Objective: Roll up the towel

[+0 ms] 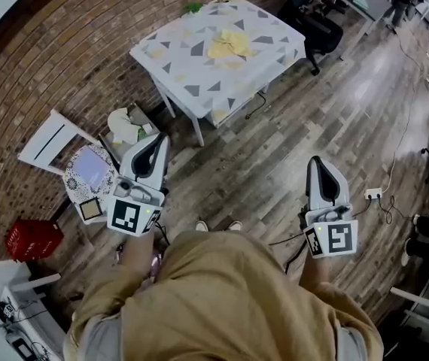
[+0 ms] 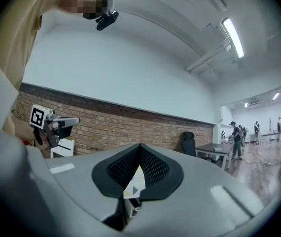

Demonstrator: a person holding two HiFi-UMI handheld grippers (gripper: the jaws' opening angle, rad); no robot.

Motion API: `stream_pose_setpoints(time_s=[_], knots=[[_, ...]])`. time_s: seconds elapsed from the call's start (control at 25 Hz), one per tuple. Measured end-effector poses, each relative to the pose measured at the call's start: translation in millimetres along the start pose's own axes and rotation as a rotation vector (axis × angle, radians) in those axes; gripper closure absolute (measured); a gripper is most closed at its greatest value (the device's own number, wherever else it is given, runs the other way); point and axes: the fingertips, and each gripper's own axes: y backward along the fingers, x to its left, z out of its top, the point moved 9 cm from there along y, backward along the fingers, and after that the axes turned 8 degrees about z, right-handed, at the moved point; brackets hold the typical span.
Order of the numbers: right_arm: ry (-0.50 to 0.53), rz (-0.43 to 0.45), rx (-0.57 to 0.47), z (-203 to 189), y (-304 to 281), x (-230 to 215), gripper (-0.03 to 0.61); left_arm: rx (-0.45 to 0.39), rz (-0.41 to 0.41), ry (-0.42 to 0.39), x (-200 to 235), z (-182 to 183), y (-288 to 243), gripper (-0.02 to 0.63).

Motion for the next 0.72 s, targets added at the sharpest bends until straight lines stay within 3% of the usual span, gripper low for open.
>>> stream_pose_setpoints(time_s=[0.12,0.28,0.36,0.44,0.48,0.52,0.6,0.72], knots=[[-0.038,0.044,-0.082,4,2,-7,0.572,-0.002,0.009,-0.004,-3,0,-1,0.551],[-0.027,0.045,-0.083,1,4,-25,0.568,0.012,0.051,-0.018,-6,-3,-1,0.547],[-0.013,0.058,-0.073,-1,8,-37,0.508,0.011,0.067,-0.037,-9,-1,-2,0.521],[0.015,0.066,-0.057,-4,11,-48,0.43,0.008,0.08,-0.057,-12,0,-4,0.422],[0.027,0.059,-0.05,-6,13,-54,0.393,0.01,0.09,-0.063,-13,0,-5,0.402],[0.037,0.047,-0.041,-8,16,-59,0.33,0.016,0.099,-0.062,-13,-1,-7,0.335],[0.044,0.023,-0.025,-16,22,-69,0.231,0.053,0.11,-0.059,-15,-7,-10,0.139],[0.01,0.007,0.004,-28,26,-81,0.129,0.135,0.099,-0.068,-22,-20,-15,0.064]])
